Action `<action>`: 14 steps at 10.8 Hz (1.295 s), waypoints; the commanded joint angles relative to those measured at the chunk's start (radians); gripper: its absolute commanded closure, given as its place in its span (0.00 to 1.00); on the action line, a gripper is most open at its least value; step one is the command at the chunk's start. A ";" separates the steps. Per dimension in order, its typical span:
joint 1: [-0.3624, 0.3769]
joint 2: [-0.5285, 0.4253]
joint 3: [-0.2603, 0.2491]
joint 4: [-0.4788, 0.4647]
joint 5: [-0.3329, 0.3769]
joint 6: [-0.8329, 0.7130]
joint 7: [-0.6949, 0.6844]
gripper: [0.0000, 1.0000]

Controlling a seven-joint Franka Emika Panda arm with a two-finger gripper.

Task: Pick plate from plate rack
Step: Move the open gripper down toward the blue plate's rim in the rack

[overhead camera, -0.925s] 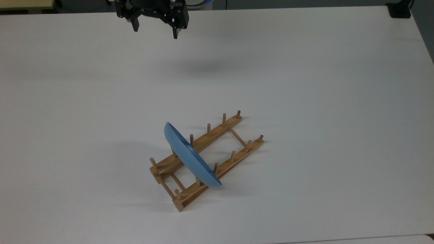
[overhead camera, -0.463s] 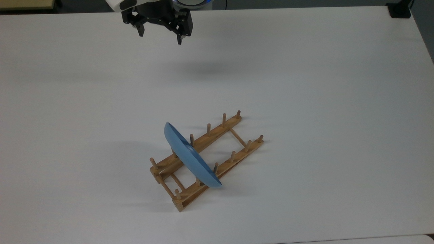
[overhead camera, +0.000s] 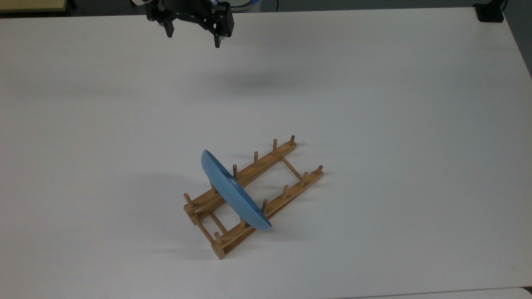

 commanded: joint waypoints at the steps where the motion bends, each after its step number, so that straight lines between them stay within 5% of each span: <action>1: 0.005 0.000 -0.007 -0.002 0.018 0.049 0.018 0.00; 14: 0.015 0.026 0.003 0.037 0.011 0.114 0.020 0.00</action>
